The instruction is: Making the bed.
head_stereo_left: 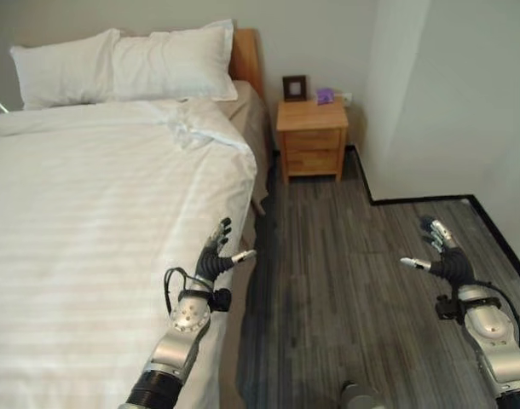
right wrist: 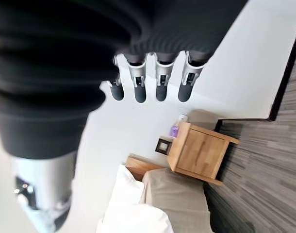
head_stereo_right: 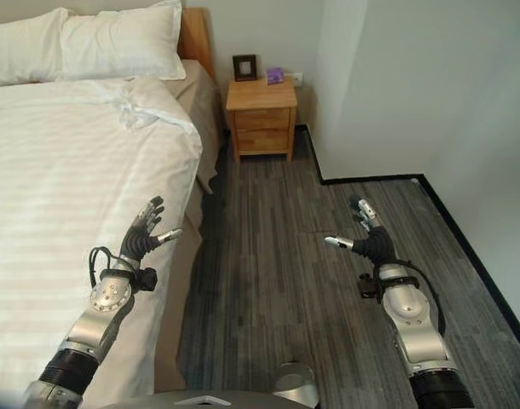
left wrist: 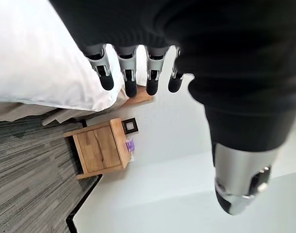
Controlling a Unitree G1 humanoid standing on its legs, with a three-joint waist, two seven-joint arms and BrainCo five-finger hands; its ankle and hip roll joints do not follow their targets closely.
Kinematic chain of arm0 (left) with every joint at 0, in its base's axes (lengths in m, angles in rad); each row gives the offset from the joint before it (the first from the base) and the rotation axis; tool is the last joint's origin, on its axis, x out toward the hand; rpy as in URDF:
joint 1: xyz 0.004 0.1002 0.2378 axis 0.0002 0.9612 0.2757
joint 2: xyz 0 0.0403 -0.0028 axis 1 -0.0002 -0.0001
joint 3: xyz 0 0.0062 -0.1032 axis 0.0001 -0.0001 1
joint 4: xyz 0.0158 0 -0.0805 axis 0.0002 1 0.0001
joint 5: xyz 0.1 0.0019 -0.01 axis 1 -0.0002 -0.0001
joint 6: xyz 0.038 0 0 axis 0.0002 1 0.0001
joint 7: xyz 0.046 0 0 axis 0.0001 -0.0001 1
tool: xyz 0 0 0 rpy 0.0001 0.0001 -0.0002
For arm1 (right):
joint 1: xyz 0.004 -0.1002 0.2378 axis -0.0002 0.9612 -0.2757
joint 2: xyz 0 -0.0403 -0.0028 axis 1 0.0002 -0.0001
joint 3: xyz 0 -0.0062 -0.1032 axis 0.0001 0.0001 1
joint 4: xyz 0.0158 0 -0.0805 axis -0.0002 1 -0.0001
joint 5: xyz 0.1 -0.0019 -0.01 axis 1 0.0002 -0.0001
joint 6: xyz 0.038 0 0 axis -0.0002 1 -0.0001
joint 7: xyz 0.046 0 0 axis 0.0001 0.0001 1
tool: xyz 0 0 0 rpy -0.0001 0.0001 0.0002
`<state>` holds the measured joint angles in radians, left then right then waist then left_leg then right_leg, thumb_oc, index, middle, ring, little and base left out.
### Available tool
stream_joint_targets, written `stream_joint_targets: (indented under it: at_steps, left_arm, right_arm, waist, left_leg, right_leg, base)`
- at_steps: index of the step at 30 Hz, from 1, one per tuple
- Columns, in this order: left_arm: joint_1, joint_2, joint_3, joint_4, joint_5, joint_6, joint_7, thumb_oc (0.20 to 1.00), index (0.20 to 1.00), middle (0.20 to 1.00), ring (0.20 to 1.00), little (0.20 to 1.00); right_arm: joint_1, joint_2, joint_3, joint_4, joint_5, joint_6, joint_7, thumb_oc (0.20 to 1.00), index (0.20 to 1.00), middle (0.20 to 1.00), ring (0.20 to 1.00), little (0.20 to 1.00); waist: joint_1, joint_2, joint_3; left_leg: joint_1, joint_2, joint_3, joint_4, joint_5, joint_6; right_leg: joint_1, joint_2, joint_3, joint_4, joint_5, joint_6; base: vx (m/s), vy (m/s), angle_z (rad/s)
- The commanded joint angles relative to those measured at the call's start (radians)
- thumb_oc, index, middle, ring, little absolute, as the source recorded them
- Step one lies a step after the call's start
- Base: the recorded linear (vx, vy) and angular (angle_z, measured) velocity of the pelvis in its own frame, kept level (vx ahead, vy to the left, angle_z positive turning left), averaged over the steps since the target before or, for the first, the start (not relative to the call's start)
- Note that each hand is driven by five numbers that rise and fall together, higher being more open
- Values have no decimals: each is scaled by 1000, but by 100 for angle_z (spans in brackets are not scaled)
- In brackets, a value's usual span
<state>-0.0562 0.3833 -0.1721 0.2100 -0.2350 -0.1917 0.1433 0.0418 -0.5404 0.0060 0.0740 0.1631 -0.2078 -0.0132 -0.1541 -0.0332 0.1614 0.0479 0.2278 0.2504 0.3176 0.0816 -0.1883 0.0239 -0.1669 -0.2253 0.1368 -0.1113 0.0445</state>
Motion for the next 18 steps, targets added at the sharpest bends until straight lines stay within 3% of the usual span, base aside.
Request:
stream_joint_targets:
  at_steps: [1, 2, 3, 4, 5, 6, 8, 11, 12, 13, 14, 15, 16, 18]
  left_arm:
    - [23, -14, 36, -76, -45, -83, -10, 1000, 1000, 1000, 1000, 1000]
    - [23, -14, 36, -76, -45, -83, -10, 1000, 1000, 1000, 1000, 1000]
    - [38, -25, 39, -71, -55, -83, -10, 1000, 1000, 1000, 1000, 1000]
    - [39, -26, 39, -70, -55, -83, -11, 1000, 1000, 1000, 1000, 1000]
    - [47, -28, 42, -68, -59, -81, -4, 1000, 1000, 1000, 1000, 1000]
    - [73, -35, 39, -70, -59, -75, -3, 1000, 1000, 1000, 1000, 1000]
    - [82, -53, 30, -61, -86, -70, -4, 1000, 1000, 1000, 1000, 1000]
    - [90, -64, 21, -70, -96, -70, -6, 1000, 1000, 1000, 1000, 1000]
    - [104, -60, 15, -79, -88, -62, -22, 1000, 1000, 1000, 1000, 1000]
    - [110, -60, 7, -87, -88, -60, -23, 1000, 1000, 1000, 1000, 1000]
    - [100, -63, -1, -84, -97, -60, -31, 1000, 1000, 1000, 1000, 1000]
    - [80, -66, -14, -73, -95, -57, -27, 1000, 1000, 1000, 1000, 1000]
    - [55, -63, -42, -51, -83, -50, -25, 1000, 1000, 1000, 1000, 1000]
    - [40, -55, -56, -47, -66, -47, -25, 1000, 1000, 1000, 1000, 1000]
  right_arm:
    - [-45, -70, 10, -114, 7, -36, 7, 1000, 1000, 1000, 1000, 1000]
    - [-45, -70, 10, -114, 7, -36, 7, 1000, 1000, 1000, 1000, 1000]
    - [-54, -70, 22, -110, -2, -40, 7, 1000, 1000, 1000, 1000, 1000]
    - [-54, -70, 23, -109, -2, -41, 7, 1000, 1000, 1000, 1000, 1000]
    - [-59, -69, 33, -109, -1, -42, 6, 1000, 1000, 1000, 1000, 1000]
    - [-67, -65, 60, -107, -4, -43, 9, 1000, 1000, 1000, 1000, 1000]
    - [-66, -60, 76, -112, -4, -46, 12, 1000, 1000, 1000, 1000, 1000]
    - [-63, -51, 92, -119, -6, -46, 18, 1000, 1000, 1000, 1000, 1000]
    - [-54, -49, 98, -123, -16, -36, 27, 1000, 1000, 1000, 1000, 1000]
    - [-47, -46, 103, -128, -32, -35, 32, 1000, 1000, 1000, 1000, 1000]
    - [-46, -36, 114, -136, -51, -42, 28, 1000, 1000, 1000, 1000, 1000]
    - [-53, -31, 131, -129, -80, -39, 20, 1000, 1000, 1000, 1000, 1000]
    - [-59, -26, 160, -123, -114, -25, 24, 1000, 1000, 1000, 1000, 1000]
    - [-62, -39, 161, -116, -147, -29, 16, 1000, 1000, 1000, 1000, 1000]
  waist:
    - [25, -31, 35]
    - [26, -34, 33]
    - [45, -27, 34]
    - [48, -27, 33]
    - [58, -12, 37]
    - [91, 15, 39]
    - [123, 27, 44]
    - [150, 25, 29]
    - [155, 28, 11]
    - [167, 30, 0]
    - [182, 14, -10]
    - [188, -5, -20]
    - [162, 13, 4]
    - [127, 40, 18]
  left_leg:
    - [-62, -76, -13, 270, -82, 45]
    - [-65, -80, -10, 266, -77, 47]
    - [-115, -100, 12, 134, -104, 74]
    - [-109, -102, 16, 130, -107, 76]
    - [-139, -110, 36, 16, -114, 85]
    - [-175, -139, 26, -235, -35, 86]
    - [-230, -128, -9, -402, 21, 73]
    - [-289, -103, -45, -405, 45, 57]
    - [-270, -94, -21, -405, 53, 62]
    - [-250, -102, -32, -405, 93, 78]
    - [-236, -117, -23, -405, 109, 91]
    - [-213, -144, -6, -404, 100, 117]
    - [-120, -169, -18, -405, 54, 163]
    - [-47, -177, -50, -405, 2, 179]
  right_leg:
    - [102, 31, 77, -224, 100, 1]
    - [97, 27, 79, -224, 103, 2]
    - [115, 35, 98, -224, 81, 14]
    - [117, 32, 102, -224, 78, 16]
    - [141, 46, 114, -224, 51, 23]
    - [186, 72, 145, -224, 7, 31]
    - [232, 79, 177, -224, -23, 36]
    - [323, 61, 222, -224, -76, 53]
    - [350, 50, 228, -224, -100, 63]
    - [356, 40, 232, -181, -100, 64]
    - [344, 20, 224, -85, -72, 87]
    - [320, -5, 230, 40, 14, 134]
    - [157, 4, 270, 383, 230, 170]
    - [45, 58, 292, 530, 258, 161]
  base:
    - [312, -119, -57]
    - [414, -103, -50]
    - [244, -29, -55]
    - [430, -21, -73]
    - [601, 54, -53]
    - [728, 33, -33]
    - [655, 6, -35]
    - [665, 33, -67]
    - [744, 118, -85]
    - [664, 112, -89]
    - [689, 126, -82]
    - [755, 191, -78]
    - [724, 210, -80]
    - [623, 130, -37]
